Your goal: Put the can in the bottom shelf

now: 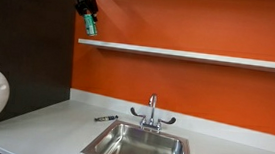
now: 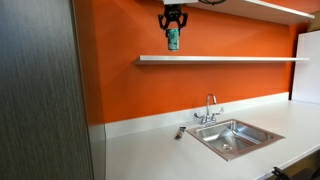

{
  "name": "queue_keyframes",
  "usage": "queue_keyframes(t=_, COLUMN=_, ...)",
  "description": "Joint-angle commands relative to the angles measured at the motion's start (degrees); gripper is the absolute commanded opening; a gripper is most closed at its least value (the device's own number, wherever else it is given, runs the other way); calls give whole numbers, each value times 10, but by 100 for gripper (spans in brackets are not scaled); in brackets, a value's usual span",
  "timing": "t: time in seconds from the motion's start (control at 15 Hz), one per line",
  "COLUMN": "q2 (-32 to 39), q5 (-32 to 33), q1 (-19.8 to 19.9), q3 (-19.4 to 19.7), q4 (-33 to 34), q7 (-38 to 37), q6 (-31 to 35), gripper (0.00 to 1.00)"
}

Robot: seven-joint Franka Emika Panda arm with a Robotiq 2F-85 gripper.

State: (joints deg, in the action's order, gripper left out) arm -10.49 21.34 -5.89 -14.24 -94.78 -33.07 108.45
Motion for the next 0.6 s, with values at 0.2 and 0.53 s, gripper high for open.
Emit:
queue_keyframes(t=0.2, q2=65, q5=21, q1=-3, q3=3, q4=106, q7=28, q6=-43, gripper=38)
queue_keyframes(t=0.53, q2=110, q5=20, q1=-10, q3=14, q4=165, q7=38, q6=-61, gripper=38)
